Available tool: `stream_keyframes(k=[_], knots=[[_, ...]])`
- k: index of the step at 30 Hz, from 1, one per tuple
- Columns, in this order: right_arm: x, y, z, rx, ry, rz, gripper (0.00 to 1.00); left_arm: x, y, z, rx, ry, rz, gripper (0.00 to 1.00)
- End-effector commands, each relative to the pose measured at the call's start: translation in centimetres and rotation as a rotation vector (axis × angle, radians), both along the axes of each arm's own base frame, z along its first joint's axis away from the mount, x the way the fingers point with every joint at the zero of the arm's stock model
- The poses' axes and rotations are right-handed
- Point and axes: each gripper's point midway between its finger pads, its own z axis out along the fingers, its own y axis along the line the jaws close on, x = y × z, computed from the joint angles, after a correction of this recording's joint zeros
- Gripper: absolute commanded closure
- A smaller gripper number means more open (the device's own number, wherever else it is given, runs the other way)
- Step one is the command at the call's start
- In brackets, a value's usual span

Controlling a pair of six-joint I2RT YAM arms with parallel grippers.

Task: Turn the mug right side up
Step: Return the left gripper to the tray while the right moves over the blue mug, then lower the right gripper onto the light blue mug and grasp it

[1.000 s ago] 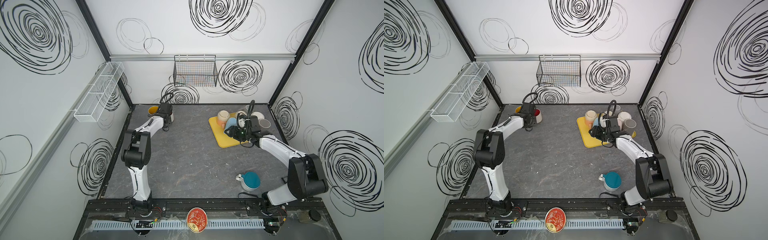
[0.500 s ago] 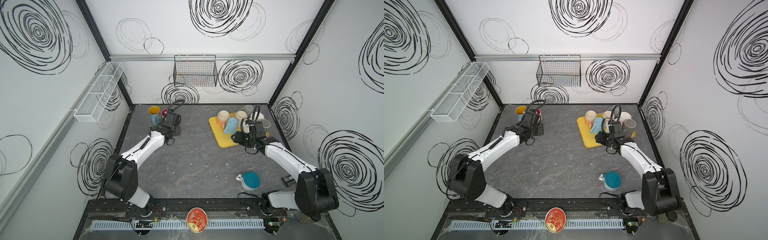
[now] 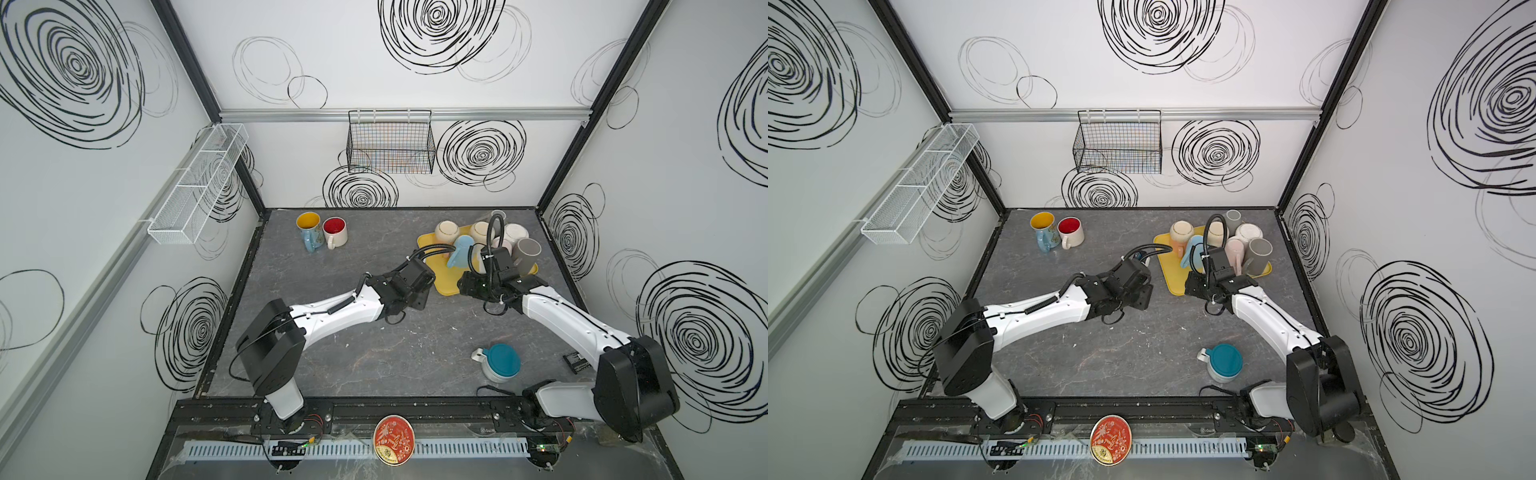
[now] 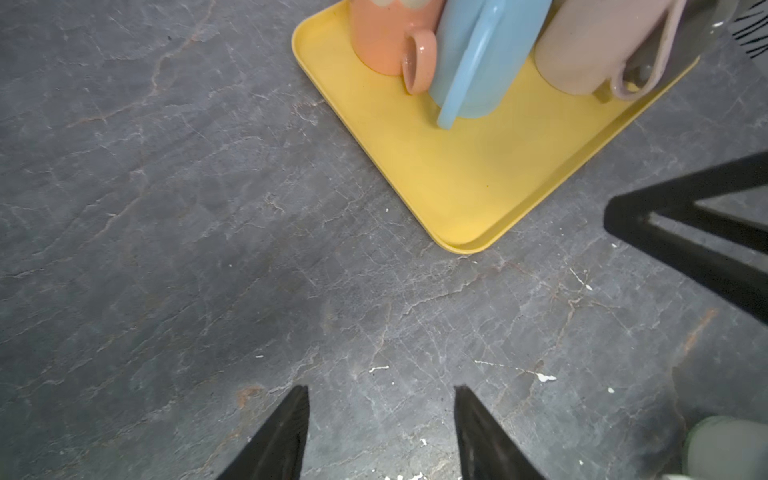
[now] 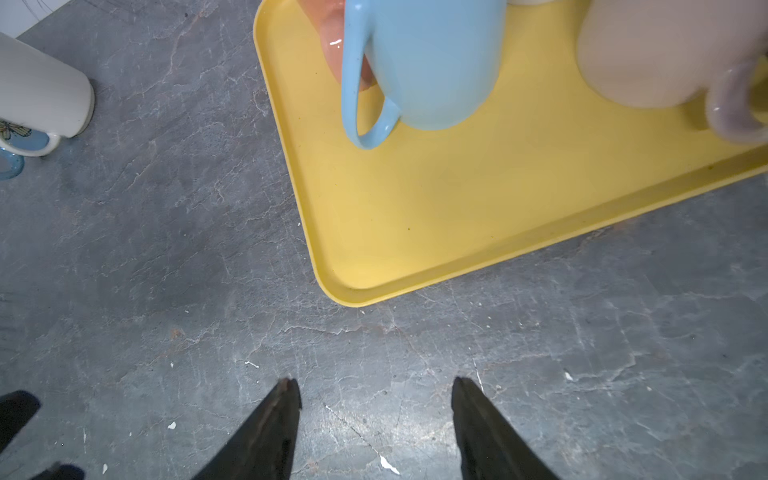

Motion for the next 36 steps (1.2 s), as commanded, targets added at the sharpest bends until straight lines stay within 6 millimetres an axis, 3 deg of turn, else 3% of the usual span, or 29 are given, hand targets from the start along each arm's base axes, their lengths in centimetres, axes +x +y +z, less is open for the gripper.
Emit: stream_keyframes(k=[1,4,7,13,24,29,36], knots=[[0.7,0.3,0.4,0.002,0.002,-0.013,0.37,1.0,-1.1,1.1,-0.055,-0.009,0.016,0.41],[1.6,0.9,0.2,-0.012,0.028,-0.007,0.37,1.2,-0.9,1.1,-0.034,-0.022,-0.002,0.41],[2.5,1.2,0.4,-0.043,0.06,-0.01,0.36,1.9,0.3,0.6,-0.052,0.009,0.02,0.41],[4.5,1.4,0.7,-0.06,0.015,-0.037,0.35,3.1,2.7,1.5,-0.099,-0.008,0.064,0.41],[6.2,3.8,0.6,-0.074,-0.015,-0.055,0.35,2.0,4.3,2.1,-0.211,-0.058,0.136,0.41],[7.5,5.1,0.0,-0.095,0.012,-0.067,0.33,1.8,4.6,1.8,-0.267,-0.068,0.156,0.41],[10.2,3.6,-1.1,-0.196,0.028,-0.15,0.29,1.8,3.5,1.1,-0.305,-0.086,0.128,0.42]])
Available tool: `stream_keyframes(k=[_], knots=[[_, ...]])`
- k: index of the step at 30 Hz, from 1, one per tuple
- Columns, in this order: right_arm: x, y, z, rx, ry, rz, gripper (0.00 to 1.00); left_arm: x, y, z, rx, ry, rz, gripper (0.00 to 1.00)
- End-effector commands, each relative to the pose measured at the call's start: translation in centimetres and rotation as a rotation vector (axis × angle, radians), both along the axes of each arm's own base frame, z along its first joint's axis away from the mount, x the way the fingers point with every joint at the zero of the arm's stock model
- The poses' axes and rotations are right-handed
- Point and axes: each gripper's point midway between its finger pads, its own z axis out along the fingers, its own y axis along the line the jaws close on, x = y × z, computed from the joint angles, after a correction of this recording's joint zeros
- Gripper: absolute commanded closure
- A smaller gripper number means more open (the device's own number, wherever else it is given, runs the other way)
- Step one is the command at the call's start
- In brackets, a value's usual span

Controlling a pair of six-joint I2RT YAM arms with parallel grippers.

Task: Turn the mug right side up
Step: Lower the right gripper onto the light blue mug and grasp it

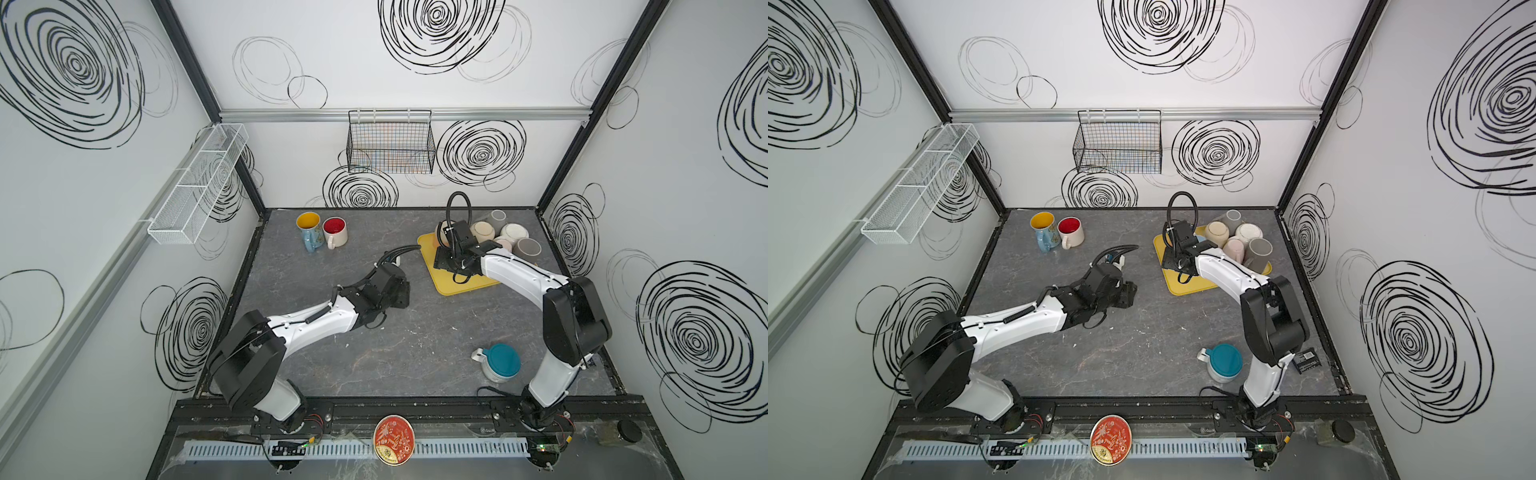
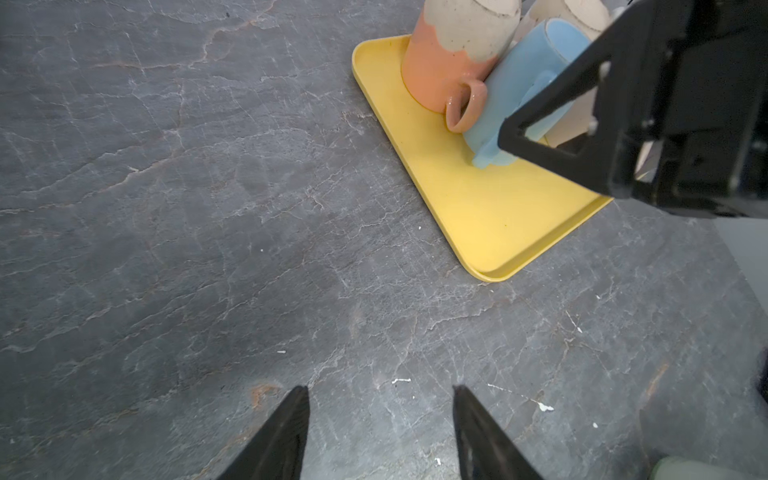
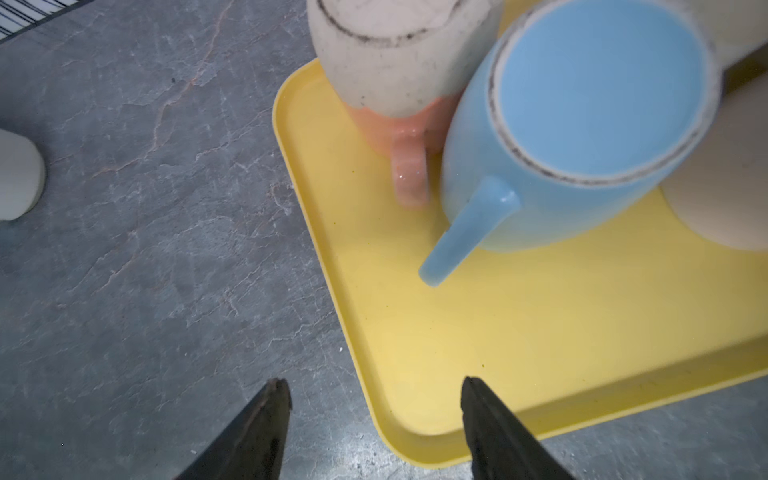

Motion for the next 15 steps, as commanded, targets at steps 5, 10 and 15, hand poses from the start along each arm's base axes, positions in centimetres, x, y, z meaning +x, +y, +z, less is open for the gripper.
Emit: stream_keyframes(k=[5,10,15], knots=[[2.6,-3.5,-0.5,-0.183,0.033,-0.115,0.27,0.6,-2.4,1.0,-0.093,-0.063,-0.02,0.42],[5.0,-5.3,0.9,-0.225,0.039,-0.099,0.27,0.7,-3.5,0.7,-0.125,-0.075,0.001,0.42],[6.4,-6.5,2.1,-0.204,0.014,-0.094,0.27,2.1,-5.8,0.4,-0.147,-0.068,-0.028,0.42]])
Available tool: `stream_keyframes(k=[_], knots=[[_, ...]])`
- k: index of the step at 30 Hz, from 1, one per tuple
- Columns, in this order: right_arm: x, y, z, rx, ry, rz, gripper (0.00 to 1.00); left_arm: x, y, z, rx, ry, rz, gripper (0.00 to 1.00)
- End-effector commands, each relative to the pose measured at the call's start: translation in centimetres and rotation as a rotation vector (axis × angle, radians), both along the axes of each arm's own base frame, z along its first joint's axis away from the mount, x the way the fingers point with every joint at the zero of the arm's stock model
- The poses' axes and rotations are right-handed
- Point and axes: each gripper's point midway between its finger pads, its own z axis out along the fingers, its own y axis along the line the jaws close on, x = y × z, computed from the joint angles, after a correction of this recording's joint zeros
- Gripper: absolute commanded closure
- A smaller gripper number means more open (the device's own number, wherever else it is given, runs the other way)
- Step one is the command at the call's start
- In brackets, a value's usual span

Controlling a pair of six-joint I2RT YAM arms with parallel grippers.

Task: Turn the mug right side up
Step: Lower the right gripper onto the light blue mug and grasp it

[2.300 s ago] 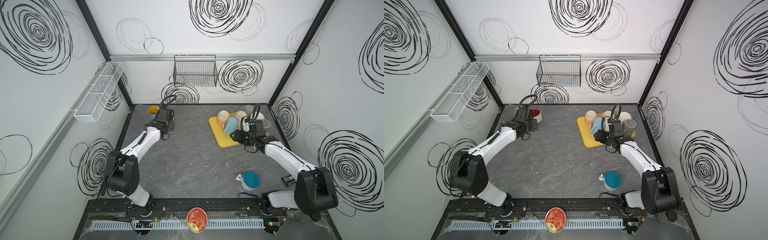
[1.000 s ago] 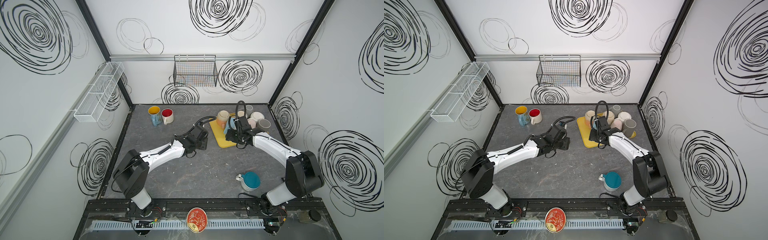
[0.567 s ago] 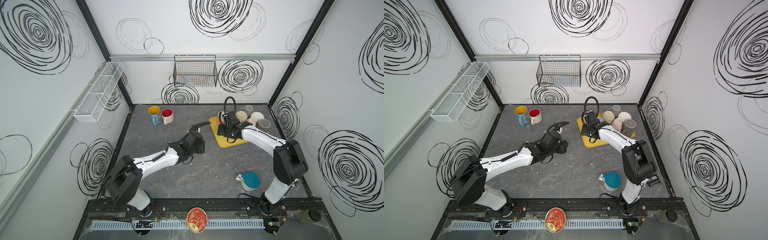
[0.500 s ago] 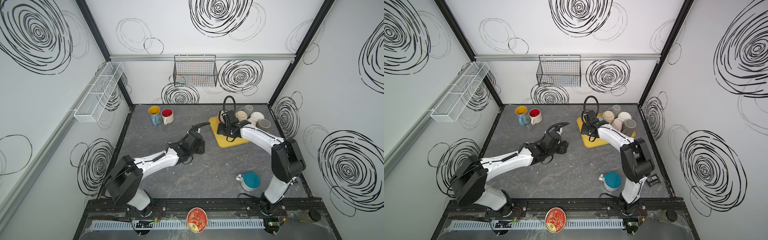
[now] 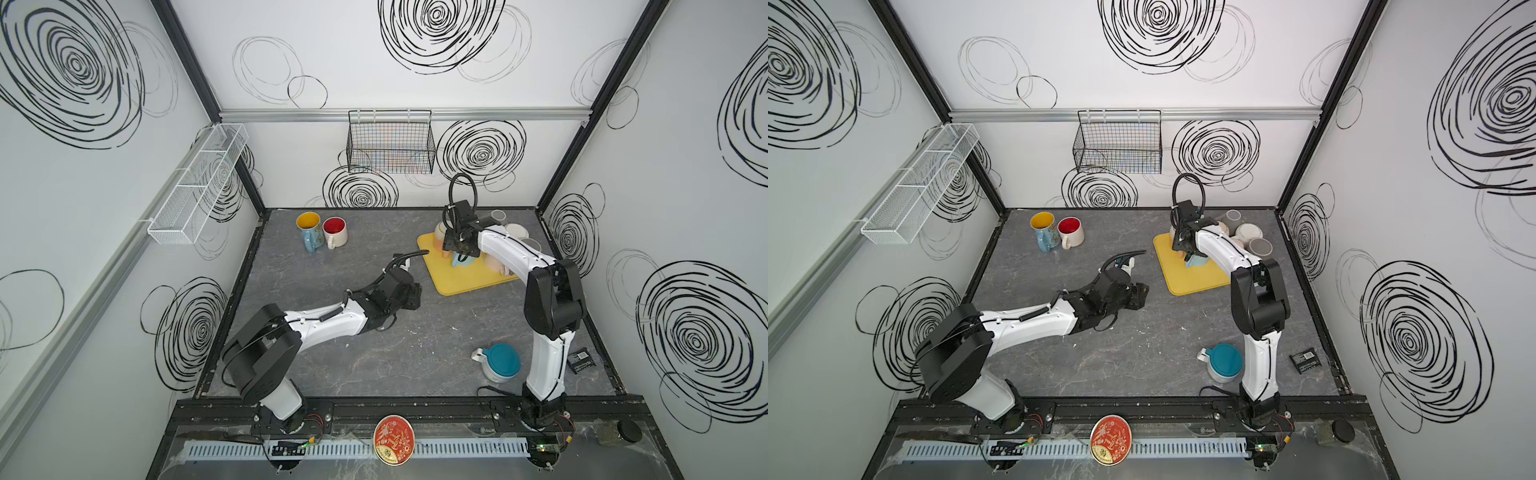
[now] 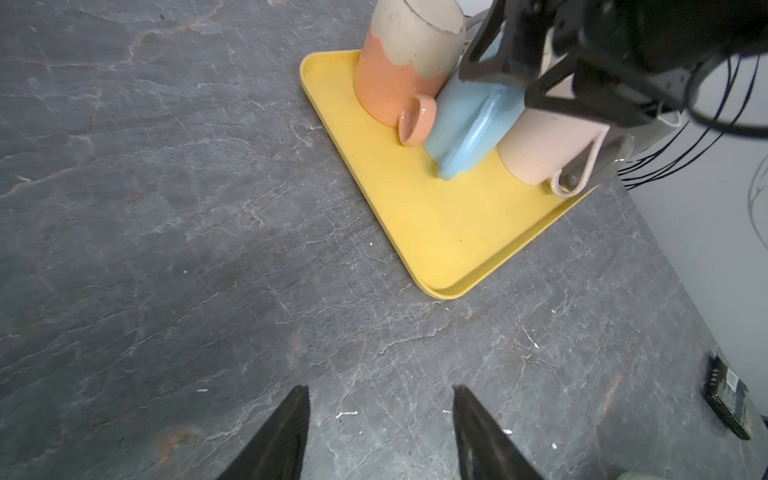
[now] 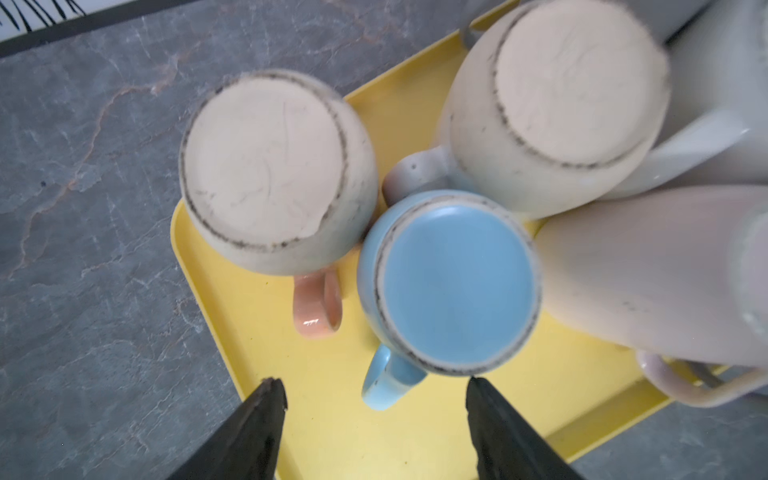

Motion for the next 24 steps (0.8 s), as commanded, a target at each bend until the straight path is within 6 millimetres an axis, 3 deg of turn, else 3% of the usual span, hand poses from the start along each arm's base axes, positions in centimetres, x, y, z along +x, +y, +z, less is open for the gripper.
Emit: stream_keyframes(k=[1,7,15,24], knots=[[0.4,-1.5,0.7,-0.023,0.006,0.01,0.27,2.1,-2.4,1.1,-0.054,-0.033,-0.012,0.42],[1.2,-1.9,0.1,0.017,0.014,0.029,0.28,4.3,-4.2,0.7,-0.016,-0.011,-0.057,0.42],[0.9,-2.9,-3.0,-0.036,0.083,0.055,0.32,5.2,-3.3,-0.5,-0.03,0.003,-0.025,0.42],[-0.8,-1.5,-3.2,0.037,0.074,0.134,0.51,5.0,-3.1,-1.7,-0.017,0.029,-0.033,0.42]])
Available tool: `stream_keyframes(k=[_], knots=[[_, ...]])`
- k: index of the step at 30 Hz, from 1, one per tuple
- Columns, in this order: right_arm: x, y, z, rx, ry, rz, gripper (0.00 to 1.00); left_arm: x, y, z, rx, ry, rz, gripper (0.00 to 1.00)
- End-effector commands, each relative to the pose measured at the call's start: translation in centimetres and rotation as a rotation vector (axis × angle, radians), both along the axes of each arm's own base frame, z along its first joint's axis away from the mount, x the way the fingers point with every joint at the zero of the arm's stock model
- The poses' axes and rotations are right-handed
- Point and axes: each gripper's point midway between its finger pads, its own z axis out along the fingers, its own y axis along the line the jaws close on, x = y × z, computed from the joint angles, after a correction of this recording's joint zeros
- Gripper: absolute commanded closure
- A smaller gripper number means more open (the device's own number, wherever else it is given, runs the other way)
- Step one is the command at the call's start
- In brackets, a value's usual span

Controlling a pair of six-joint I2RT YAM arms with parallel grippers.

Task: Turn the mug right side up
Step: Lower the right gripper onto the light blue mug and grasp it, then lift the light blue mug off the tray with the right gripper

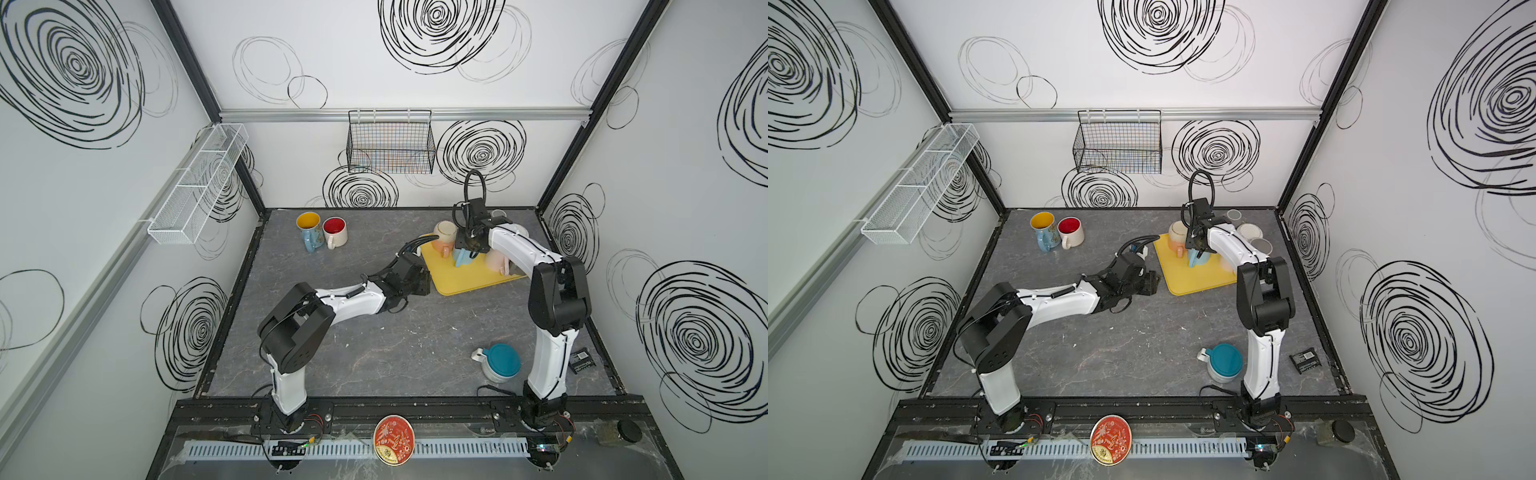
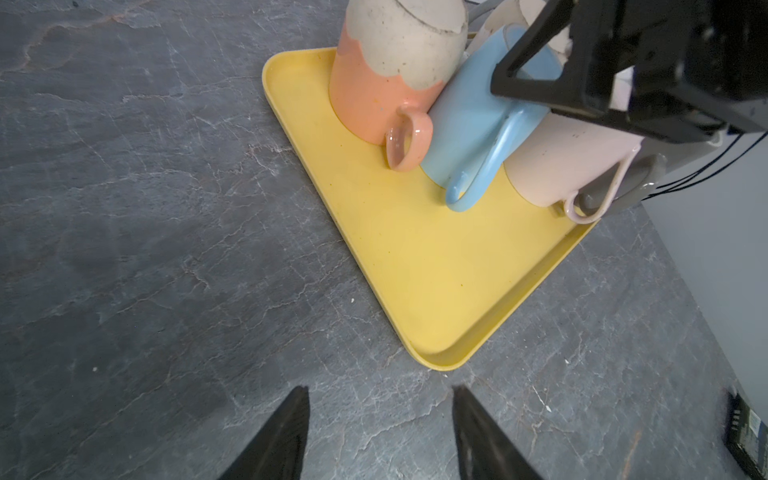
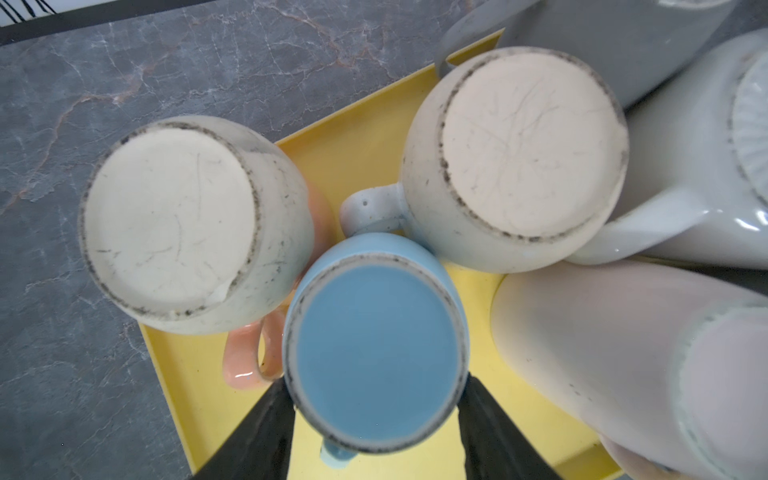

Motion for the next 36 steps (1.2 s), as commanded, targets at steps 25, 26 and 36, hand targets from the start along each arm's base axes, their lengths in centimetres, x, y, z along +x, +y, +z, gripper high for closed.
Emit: stream_keyframes(k=[25,26,36], knots=[[-3.0,0.4,-2.3,-0.003,0.112,0.084,0.51,0.6,-0.9,-1.0,-0.021,0.016,-0.021,0.42],[-2.9,0.3,-2.4,-0.011,0.108,0.08,0.51,0.6,-0.8,-1.0,-0.02,0.017,-0.019,0.42],[-2.5,0.1,-3.4,-0.058,0.099,0.062,0.61,0.0,-1.4,-1.0,-0.017,0.018,-0.033,0.41]])
